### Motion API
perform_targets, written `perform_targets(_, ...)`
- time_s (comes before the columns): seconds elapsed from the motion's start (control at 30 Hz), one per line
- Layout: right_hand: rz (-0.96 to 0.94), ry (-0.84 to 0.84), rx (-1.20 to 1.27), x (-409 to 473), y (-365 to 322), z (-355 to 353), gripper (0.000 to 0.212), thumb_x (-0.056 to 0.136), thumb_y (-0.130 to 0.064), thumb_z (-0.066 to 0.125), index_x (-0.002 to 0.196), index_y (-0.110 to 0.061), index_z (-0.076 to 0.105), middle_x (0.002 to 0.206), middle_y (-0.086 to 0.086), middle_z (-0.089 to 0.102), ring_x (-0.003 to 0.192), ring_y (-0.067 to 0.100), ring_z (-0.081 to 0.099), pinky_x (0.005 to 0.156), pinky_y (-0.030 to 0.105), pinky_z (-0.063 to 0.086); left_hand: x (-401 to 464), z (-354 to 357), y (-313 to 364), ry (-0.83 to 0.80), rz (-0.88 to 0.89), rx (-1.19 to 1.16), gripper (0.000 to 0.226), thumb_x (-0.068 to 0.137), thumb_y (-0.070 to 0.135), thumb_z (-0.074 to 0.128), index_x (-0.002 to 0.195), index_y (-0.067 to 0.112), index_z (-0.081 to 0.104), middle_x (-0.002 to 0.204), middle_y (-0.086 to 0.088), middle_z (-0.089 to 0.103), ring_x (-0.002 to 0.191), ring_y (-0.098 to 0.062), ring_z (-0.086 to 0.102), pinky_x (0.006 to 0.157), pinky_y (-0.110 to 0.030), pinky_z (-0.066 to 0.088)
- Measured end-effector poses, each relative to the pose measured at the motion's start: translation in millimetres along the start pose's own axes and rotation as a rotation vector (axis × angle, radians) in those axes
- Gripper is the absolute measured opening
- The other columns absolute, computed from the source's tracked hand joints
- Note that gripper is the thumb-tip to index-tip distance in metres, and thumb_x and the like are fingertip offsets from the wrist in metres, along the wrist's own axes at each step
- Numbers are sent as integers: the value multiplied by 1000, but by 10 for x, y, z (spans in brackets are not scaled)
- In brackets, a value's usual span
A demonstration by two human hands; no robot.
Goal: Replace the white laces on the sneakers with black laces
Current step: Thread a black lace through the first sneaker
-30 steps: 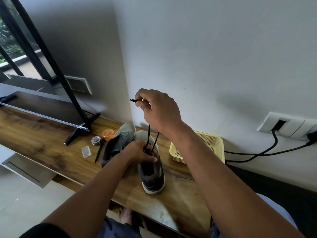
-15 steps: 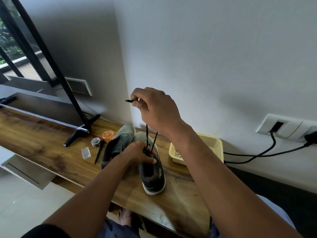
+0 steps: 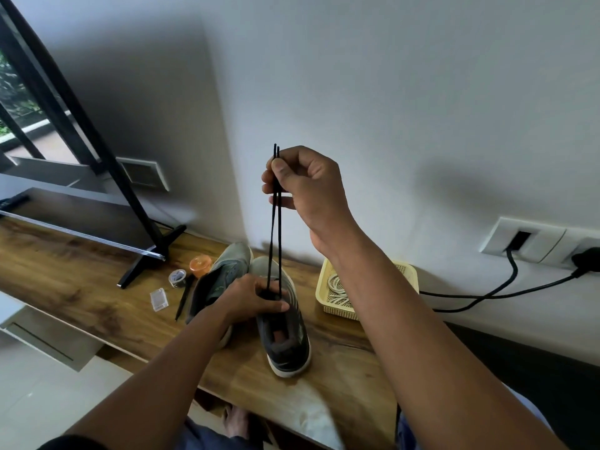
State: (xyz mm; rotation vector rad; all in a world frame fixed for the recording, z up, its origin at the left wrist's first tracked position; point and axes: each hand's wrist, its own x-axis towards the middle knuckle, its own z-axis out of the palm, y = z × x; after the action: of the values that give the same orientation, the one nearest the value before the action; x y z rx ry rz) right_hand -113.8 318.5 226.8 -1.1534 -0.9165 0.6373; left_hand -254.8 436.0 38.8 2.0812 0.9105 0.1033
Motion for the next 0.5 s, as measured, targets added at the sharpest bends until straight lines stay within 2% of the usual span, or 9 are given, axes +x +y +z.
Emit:
perform_targets(0.17,-4,86,84,-9,-54,1,10,101,0,61,97,0,70,81,12,71,74,22,69,74,39,59,-3,-4,-14,-12,-20,2,35,70,45,95,101,50,81,120,24,74,118,3,65,111,-34,51)
perform_targets(0.3,-31,65,-7,4,-26,4,10,98,-1,65,92,-3,73,83,15,75,74,21,71,79,38,61,-13,-8,39,9,1,87,36,72,49,94,104,54,78,116,24,75,115,1,67,106,-29,53)
perform_targets(0.33,-42,48,-61,13,-10,4,10,98,-3,67,91,-5,74,84,13,77,75,19,71,82,38,61,-26,-11,54,8,4,126,48,72,51,93,115,50,74,120,21,74,118,-3,66,107,-31,52)
perform_targets(0.4,-64,14,-174,20,38,3,10,96,-8,70,88,-10,75,83,7,78,79,15,73,85,36,60,-70,-24,94,-43,-6,212,85,71,54,92,146,37,56,139,12,64,131,-12,58,114,-39,47)
perform_targets(0.43,-75,1,-217,19,65,10,10,96,-10,71,88,-11,76,82,4,78,82,15,74,88,37,59,-98,-44,111,-70,-16,233,97,71,52,93,154,30,47,147,8,59,136,-16,54,117,-42,44)
perform_targets(0.5,-87,-12,-264,2,123,33,9,94,-10,72,88,-9,77,80,4,77,86,21,74,93,44,58,-145,-88,130,-81,-30,231,106,71,48,94,158,25,39,153,4,54,141,-19,50,119,-42,42)
